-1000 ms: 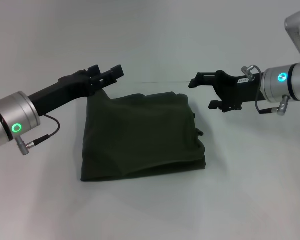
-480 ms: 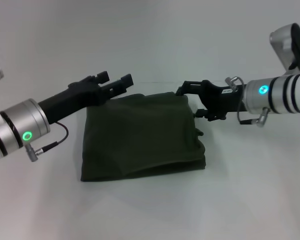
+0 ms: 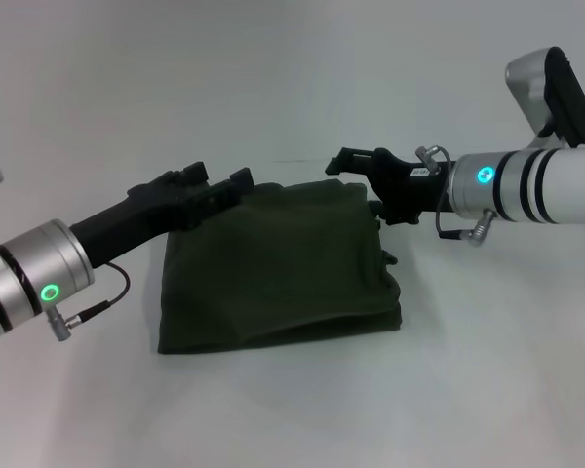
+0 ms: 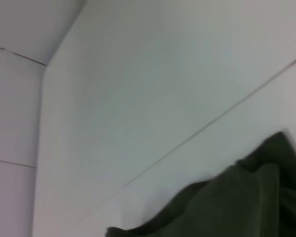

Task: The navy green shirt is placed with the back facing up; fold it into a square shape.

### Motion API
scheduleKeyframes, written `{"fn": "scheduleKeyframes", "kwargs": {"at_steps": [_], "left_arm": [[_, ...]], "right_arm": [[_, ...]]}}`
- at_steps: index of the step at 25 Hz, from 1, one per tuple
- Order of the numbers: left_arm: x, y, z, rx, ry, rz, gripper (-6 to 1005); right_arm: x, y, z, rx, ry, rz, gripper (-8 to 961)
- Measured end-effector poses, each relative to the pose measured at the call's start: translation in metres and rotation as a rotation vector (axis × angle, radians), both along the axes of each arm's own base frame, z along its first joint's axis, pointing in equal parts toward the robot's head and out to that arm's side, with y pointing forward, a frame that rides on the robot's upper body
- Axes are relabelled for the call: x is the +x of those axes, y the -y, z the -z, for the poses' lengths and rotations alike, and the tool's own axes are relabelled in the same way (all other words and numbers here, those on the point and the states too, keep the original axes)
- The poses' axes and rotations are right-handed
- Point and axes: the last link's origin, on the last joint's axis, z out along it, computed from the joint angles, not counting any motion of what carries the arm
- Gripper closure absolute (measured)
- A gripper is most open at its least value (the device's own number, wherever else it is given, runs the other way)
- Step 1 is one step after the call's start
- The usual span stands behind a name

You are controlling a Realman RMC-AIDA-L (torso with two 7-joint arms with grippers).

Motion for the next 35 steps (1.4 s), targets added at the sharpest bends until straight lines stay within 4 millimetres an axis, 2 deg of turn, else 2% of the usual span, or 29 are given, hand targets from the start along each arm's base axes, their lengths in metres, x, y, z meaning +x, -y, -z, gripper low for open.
{"fn": "scheduleKeyframes", "kwargs": {"at_steps": [8, 10, 16, 21, 26, 31, 35], "left_arm": [[-0.002, 0.003, 0.003, -0.006, 0.010, -0.007, 49], [-0.003, 0.004, 0.003, -0.006, 0.013, -0.008, 49], [-0.003, 0.005, 0.005, -0.009, 0.016, -0.002, 49], [-0.003, 0.006, 0.004, -0.008, 0.017, -0.004, 50], [-0.003, 0.006, 0.004, -0.007, 0.019, -0.004, 50], [-0.003, 0.006, 0.004, -0.006, 0.020, -0.004, 49], [-0.006, 0.008, 0.004, -0.006, 0.020, -0.005, 49]], "right_arm": [[-0.002, -0.001, 0.004, 0.005, 0.010, -0.001, 13], [-0.001, 0.000, 0.005, 0.004, 0.021, -0.017, 183], [0.000, -0.001, 0.002, 0.022, 0.068, -0.081, 421], [0.006, -0.005, -0.007, 0.072, 0.140, -0.152, 674], [0.004, -0.008, -0.012, 0.115, 0.191, -0.237, 861], [0.003, -0.011, -0.015, 0.149, 0.240, -0.305, 843], [0.009, -0.016, -0.032, 0.221, 0.322, -0.380, 830]]}}
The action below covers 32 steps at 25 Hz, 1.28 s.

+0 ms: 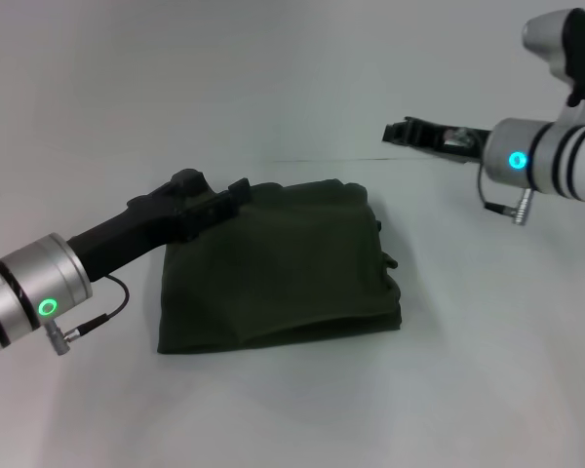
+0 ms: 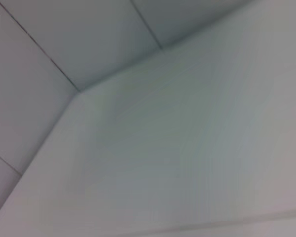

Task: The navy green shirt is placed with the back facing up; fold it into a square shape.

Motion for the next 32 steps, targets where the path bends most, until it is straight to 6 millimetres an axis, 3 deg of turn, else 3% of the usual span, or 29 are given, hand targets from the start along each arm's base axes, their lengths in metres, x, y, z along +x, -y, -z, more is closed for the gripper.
{"fn": "scheduleKeyframes", "kwargs": {"at_steps": [7, 10, 17, 21, 26, 32], "left_arm": [[-0.006, 0.009, 0.003, 0.059, -0.099, 0.085, 49], [-0.007, 0.017, 0.011, 0.090, -0.162, 0.168, 49], [-0.004, 0.014, 0.006, 0.020, -0.254, 0.276, 49], [0.002, 0.011, 0.003, -0.108, -0.286, 0.326, 49], [0.008, 0.011, 0.002, -0.220, -0.321, 0.368, 49], [0.006, 0.011, 0.003, -0.231, -0.341, 0.369, 50]], "right_arm": [[0.015, 0.023, -0.013, 0.048, 0.138, -0.298, 805], [0.029, 0.040, -0.021, 0.065, 0.175, -0.407, 589], [0.053, 0.091, -0.040, 0.057, 0.187, -0.694, 330], [0.058, 0.114, -0.046, -0.054, 0.197, -0.835, 147], [0.056, 0.125, -0.049, -0.182, 0.192, -0.914, 84], [0.055, 0.121, -0.041, -0.167, 0.221, -0.907, 9]]}}
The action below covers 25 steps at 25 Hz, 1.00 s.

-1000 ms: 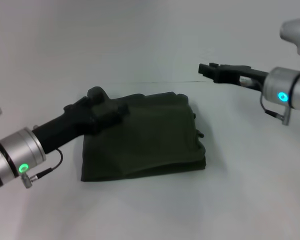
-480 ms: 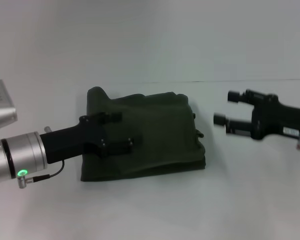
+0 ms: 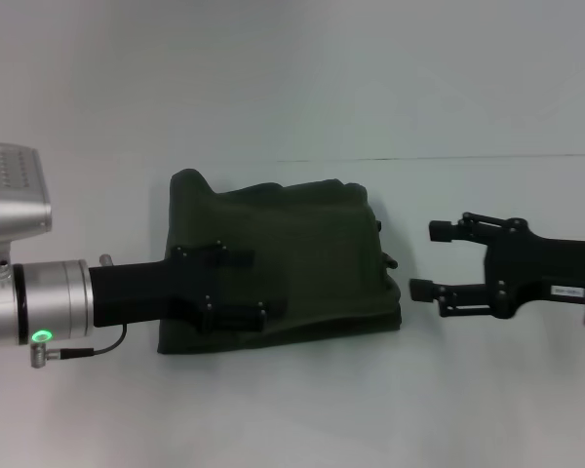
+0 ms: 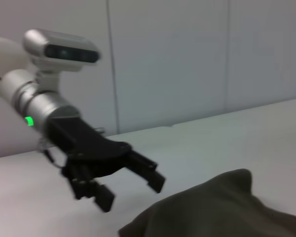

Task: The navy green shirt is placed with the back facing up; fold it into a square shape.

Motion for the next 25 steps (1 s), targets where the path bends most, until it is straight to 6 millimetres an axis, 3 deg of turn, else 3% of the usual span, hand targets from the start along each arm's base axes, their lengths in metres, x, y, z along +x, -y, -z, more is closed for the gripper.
{"fn": "scheduleKeyframes", "kwargs": {"at_steps": [8, 13, 15, 22, 25], "left_arm": [[-0.001, 0.003, -0.001, 0.008, 0.018, 0.000, 50], [-0.001, 0.003, -0.001, 0.010, 0.022, -0.003, 50], [-0.002, 0.004, -0.001, 0.011, 0.023, -0.006, 50], [0.000, 0.006, -0.001, -0.003, 0.035, 0.004, 50], [0.002, 0.008, -0.001, -0.015, 0.043, 0.020, 50]], "right_arm": [[-0.012, -0.022, 0.036, 0.089, 0.091, 0.032, 8], [0.004, -0.022, 0.059, 0.077, 0.269, 0.043, 9], [0.012, -0.019, 0.054, 0.089, 0.289, 0.049, 9], [0.001, -0.004, -0.012, 0.124, -0.023, -0.013, 8], [-0.002, 0.006, -0.018, 0.048, -0.062, -0.058, 8]]}}
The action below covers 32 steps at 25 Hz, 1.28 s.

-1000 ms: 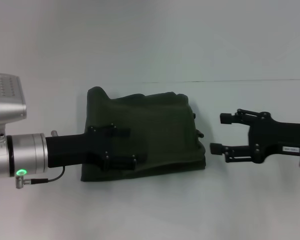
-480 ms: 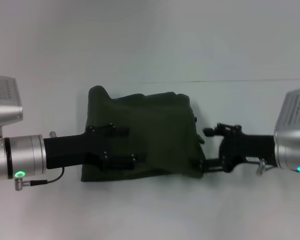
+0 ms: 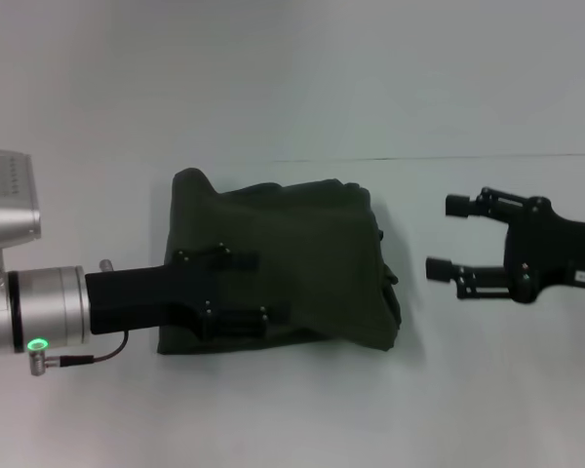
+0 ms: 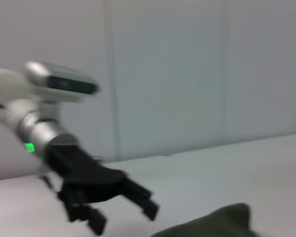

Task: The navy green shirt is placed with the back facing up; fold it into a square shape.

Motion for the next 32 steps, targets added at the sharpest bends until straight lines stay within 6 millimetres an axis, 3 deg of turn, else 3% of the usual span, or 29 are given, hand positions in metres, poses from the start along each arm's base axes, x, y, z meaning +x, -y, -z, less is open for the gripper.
{"fn": "scheduleKeyframes", "kwargs": {"at_steps": [9, 32], "left_arm": [[0.0022, 0.0018, 0.0020, -0.010, 0.001, 0.020, 49], [0.0055, 0.0007, 0.0029, -0.019, -0.004, 0.033, 50]], "right_arm": [[0.0037, 0.0105, 0.0047, -0.070, 0.020, -0.015, 8], [0.0011, 0.0099, 0.0077, -0.085, 0.028, -0.023, 9]]}}
